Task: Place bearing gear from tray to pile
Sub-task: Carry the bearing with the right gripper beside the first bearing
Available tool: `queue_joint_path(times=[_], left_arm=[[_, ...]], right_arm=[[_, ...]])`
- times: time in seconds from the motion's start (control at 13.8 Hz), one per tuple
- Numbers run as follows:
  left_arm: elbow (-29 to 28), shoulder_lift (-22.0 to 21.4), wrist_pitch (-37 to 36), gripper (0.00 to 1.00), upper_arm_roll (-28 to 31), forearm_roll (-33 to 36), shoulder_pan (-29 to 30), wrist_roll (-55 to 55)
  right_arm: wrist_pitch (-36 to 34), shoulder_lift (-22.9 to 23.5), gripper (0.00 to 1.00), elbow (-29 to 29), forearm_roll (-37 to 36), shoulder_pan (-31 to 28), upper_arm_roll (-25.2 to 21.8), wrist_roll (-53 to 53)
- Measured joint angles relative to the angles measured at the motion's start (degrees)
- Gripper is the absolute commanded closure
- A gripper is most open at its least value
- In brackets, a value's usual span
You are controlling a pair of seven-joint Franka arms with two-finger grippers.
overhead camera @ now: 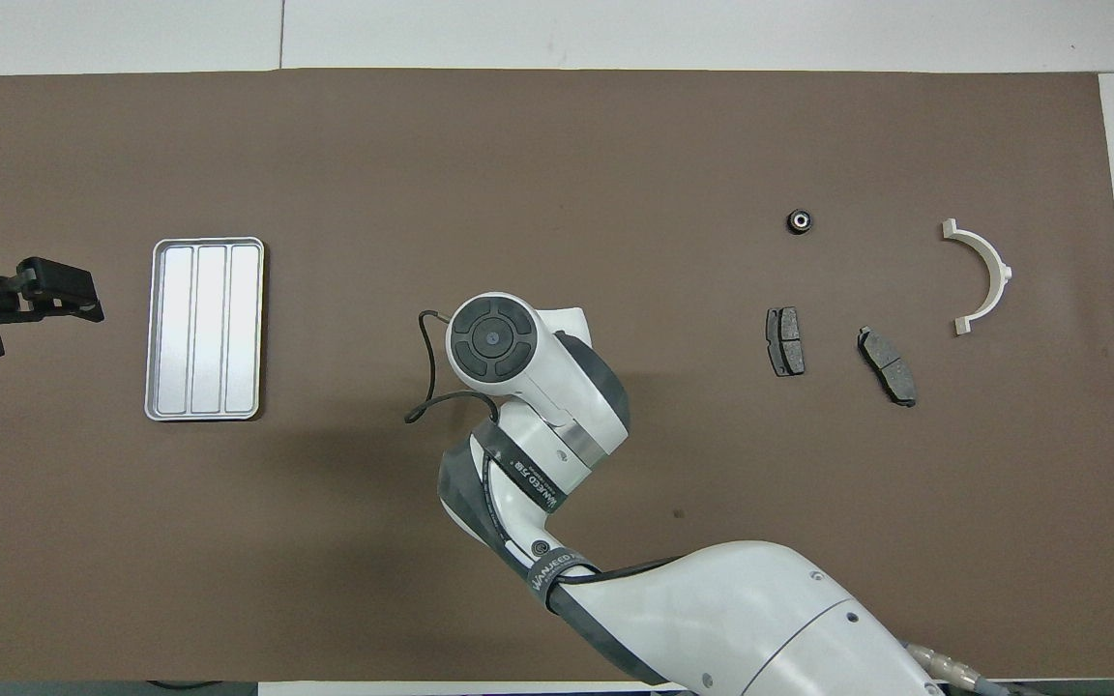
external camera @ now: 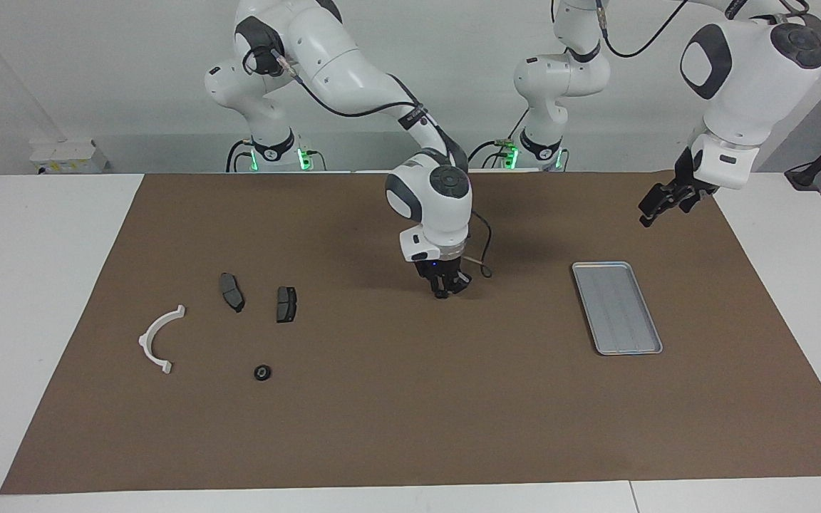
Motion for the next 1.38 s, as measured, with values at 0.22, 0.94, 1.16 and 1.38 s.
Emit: queue_joint_path(times=[0.22, 0.94, 1.16, 1.38], left_arm=[[0.00, 0.00, 0.00, 0.00, 0.00, 0.00, 0.00, 0.00], [0.34, -0.06, 0.28, 0.00, -0.34, 0.00, -0.07, 0.01], [1.97, -0.37, -0.07, 0.00, -0.66, -0.99, -0.09, 0.01], [5.77, -0.36, -4.60, 0.00, -1.01, -1.92, -0.11, 0.01]], right_arm=[[-0.01, -0.05, 1.00, 0.13, 0.01, -0.18, 0.02, 0.00], [-12.83, 0.04, 1.00, 7.86, -3.46, -4.38, -0.46, -8.04], [-20.24, -2.55, 1.00, 12.16, -3.45, -8.95, -0.46, -19.11], [-28.28, -8.61, 1.00, 13.33, -3.41, -13.96, -0.43, -33.02]])
